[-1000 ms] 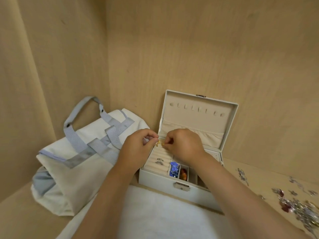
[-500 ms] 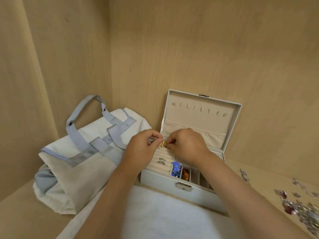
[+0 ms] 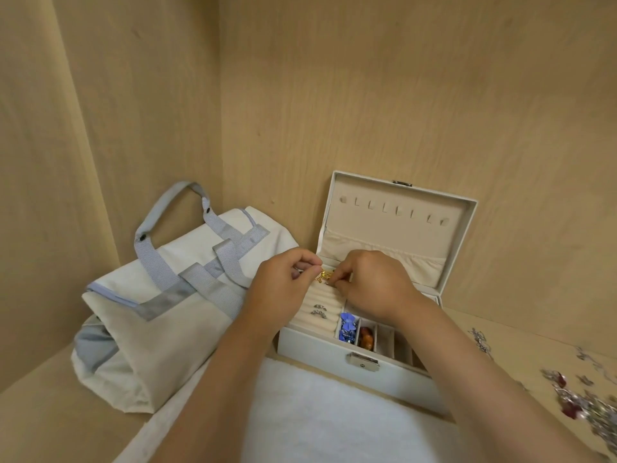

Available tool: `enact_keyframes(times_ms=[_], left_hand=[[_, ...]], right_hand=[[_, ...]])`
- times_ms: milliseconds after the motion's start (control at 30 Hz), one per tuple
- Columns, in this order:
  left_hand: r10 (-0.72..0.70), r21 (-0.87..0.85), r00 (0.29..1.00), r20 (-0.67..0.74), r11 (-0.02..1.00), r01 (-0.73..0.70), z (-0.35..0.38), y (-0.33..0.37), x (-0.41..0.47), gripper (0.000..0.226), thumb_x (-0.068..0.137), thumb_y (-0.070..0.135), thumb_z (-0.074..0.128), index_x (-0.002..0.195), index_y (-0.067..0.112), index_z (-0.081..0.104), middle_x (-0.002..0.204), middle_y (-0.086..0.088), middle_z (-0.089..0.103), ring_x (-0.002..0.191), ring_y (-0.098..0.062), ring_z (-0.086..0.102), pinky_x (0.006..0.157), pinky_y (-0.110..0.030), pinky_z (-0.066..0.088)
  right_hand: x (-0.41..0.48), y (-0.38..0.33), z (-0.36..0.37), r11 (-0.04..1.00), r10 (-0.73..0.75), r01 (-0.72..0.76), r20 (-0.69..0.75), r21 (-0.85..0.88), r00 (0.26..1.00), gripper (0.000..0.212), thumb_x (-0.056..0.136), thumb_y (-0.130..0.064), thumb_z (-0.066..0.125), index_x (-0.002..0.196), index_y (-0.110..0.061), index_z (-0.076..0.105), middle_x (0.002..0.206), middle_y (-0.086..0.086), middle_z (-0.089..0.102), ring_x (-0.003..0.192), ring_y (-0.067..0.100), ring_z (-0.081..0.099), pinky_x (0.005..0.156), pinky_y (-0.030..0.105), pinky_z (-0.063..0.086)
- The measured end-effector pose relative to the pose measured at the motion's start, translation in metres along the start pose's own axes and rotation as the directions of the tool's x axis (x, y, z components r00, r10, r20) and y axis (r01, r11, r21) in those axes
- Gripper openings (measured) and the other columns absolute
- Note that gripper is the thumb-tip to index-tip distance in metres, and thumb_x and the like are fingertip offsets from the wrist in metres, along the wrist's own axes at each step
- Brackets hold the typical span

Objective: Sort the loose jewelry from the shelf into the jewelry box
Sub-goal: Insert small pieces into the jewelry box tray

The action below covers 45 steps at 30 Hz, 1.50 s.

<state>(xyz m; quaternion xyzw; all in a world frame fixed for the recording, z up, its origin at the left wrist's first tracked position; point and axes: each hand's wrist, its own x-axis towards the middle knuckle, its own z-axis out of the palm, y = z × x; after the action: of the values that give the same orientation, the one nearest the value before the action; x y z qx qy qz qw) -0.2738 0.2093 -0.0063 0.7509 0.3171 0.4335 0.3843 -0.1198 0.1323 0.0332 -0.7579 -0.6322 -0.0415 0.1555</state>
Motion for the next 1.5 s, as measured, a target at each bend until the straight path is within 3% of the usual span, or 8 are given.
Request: enact_keyframes(times_ms=[167,233,333,600,767,867,1000,1500], left_hand=[[-0.018,-0.069,1.000,-0.009,0.997,0.017,0.002,0.001,0.002,0.012,0.087,0.018,0.074,0.088,0.030,0.074,0.080,0.009,0.071,0.073,-0.001,0.062,0.071,-0.011,0.049],[0.000,-0.110,1.000,-0.006,0.994,-0.001,0.002,0.002,0.002,0.015,0.087,0.017,0.074,0.086,0.032,0.074,0.079,0.010,0.072,0.074,-0.002,0.063,0.073,-0.015,0.051],[0.023,-0.151,1.000,-0.011,0.988,-0.024,0.003,0.005,0.003,0.018,0.087,0.013,0.073,0.085,0.031,0.074,0.076,0.012,0.071,0.069,0.000,0.061,0.072,-0.015,0.051],[0.000,-0.131,1.000,-0.013,0.991,-0.001,0.008,0.002,0.005,0.014,0.083,0.017,0.079,0.083,0.030,0.072,0.077,0.010,0.071,0.072,-0.007,0.064,0.073,-0.020,0.054],[0.014,-0.067,1.000,-0.017,0.998,-0.016,0.009,0.002,0.005,0.010,0.084,0.020,0.078,0.083,0.029,0.073,0.076,0.011,0.071,0.071,-0.004,0.062,0.070,-0.015,0.051],[0.019,0.070,0.999,0.034,0.997,-0.022,0.005,0.001,0.004,0.006,0.085,0.024,0.076,0.085,0.030,0.075,0.071,0.015,0.067,0.068,-0.003,0.058,0.068,-0.017,0.049],[0.028,0.283,0.996,0.085,0.958,-0.051,-0.002,0.002,0.000,0.007,0.089,0.028,0.071,0.090,0.034,0.073,0.070,0.020,0.060,0.069,0.000,0.055,0.070,-0.021,0.047],[0.131,0.458,0.960,0.247,0.858,-0.234,-0.002,0.002,-0.004,0.028,0.098,0.028,0.056,0.121,0.036,0.069,0.080,0.021,0.054,0.094,-0.008,0.047,0.082,-0.031,0.048]], right_hand=[[0.001,0.003,0.000,0.999,-0.007,0.005,0.045,0.039,0.999,0.022,0.090,-0.022,0.060,0.094,-0.034,0.077,0.096,-0.021,0.060,0.097,0.008,0.061,0.075,0.028,0.045],[0.001,0.003,-0.006,0.959,0.026,-0.029,0.013,0.281,1.000,0.018,0.092,-0.025,0.062,0.098,-0.033,0.077,0.099,-0.020,0.066,0.087,-0.004,0.061,0.078,0.026,0.048],[-0.003,-0.002,-0.014,0.742,0.034,-0.042,0.024,0.669,0.999,0.015,0.089,-0.024,0.072,0.103,-0.028,0.077,0.090,-0.010,0.075,0.064,-0.008,0.060,0.069,0.017,0.046],[-0.006,0.003,0.003,0.639,0.170,-0.119,0.011,0.760,0.985,0.023,0.073,-0.015,0.088,0.094,-0.017,0.077,0.080,-0.001,0.077,0.080,0.012,0.074,0.083,0.029,0.060],[-0.007,0.007,0.007,0.584,0.207,-0.128,0.005,0.801,0.978,0.015,0.076,-0.011,0.085,0.089,-0.013,0.078,0.076,0.001,0.077,0.075,0.011,0.074,0.073,0.022,0.057],[-0.006,0.009,0.010,0.698,0.230,-0.117,-0.066,0.707,0.971,0.012,0.079,-0.016,0.083,0.090,-0.020,0.079,0.076,-0.008,0.074,0.069,-0.003,0.067,0.067,0.014,0.050],[-0.007,0.007,0.016,0.933,0.187,-0.144,-0.102,0.331,0.977,0.006,0.084,-0.031,0.075,0.089,-0.033,0.078,0.081,-0.018,0.071,0.076,0.001,0.063,0.071,0.027,0.055],[-0.008,-0.004,0.019,0.981,0.157,-0.137,-0.143,0.138,0.977,0.008,0.086,-0.031,0.068,0.086,-0.029,0.076,0.081,-0.012,0.070,0.079,0.009,0.063,0.064,0.024,0.047]])
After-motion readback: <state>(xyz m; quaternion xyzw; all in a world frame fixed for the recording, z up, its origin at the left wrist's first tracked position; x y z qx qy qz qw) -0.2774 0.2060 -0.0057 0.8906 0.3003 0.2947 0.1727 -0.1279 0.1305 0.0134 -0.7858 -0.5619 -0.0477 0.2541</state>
